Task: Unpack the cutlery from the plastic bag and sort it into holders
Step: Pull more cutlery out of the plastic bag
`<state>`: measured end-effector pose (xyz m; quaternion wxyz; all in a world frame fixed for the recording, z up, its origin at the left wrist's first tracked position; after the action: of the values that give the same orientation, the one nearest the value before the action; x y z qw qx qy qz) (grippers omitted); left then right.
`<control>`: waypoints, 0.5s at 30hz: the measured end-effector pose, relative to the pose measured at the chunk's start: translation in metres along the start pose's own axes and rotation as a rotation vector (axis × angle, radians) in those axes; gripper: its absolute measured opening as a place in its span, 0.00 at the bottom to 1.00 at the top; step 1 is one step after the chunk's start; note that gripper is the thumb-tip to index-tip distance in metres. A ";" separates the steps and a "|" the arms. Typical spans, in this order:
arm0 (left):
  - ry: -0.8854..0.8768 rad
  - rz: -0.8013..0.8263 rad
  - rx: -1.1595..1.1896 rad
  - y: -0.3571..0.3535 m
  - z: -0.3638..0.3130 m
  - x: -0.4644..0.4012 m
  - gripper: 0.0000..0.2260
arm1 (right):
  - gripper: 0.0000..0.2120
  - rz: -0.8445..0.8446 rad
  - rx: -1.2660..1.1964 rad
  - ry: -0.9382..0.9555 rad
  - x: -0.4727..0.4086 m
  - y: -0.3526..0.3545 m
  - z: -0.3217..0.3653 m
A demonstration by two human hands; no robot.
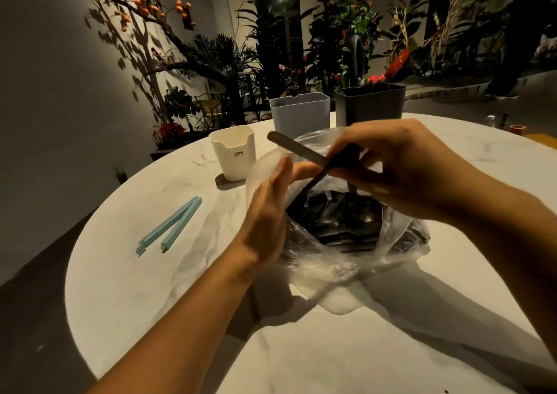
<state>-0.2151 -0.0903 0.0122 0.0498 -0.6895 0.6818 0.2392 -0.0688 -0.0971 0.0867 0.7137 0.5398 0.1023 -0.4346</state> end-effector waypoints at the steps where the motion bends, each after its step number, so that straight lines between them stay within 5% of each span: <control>1: 0.021 -0.008 0.014 -0.002 0.000 0.000 0.24 | 0.09 0.010 -0.024 -0.029 -0.004 0.001 -0.001; 3: 0.025 -0.049 0.032 -0.002 -0.001 -0.004 0.21 | 0.10 0.036 -0.049 -0.072 -0.010 0.003 -0.003; 7: -0.146 -0.145 -0.163 -0.001 -0.018 -0.007 0.34 | 0.10 0.083 -0.039 -0.116 -0.019 0.006 -0.001; 15: -0.184 0.069 -0.145 -0.016 -0.051 -0.002 0.11 | 0.09 0.137 0.040 -0.123 -0.031 0.025 0.029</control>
<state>-0.1861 -0.1072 0.0541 0.0540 -0.6428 0.6785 0.3515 -0.0790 -0.1051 0.1345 0.7355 0.5322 0.0126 -0.4191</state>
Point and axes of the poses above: each hand's wrist, its own x-axis away from the middle knuckle, its own y-axis out of the back of the hand, z = x × y, the point moved 7 cm from there along -x, towards the middle knuckle, and after that the axes turned 8 degrees about -x, right-handed, at the moved point
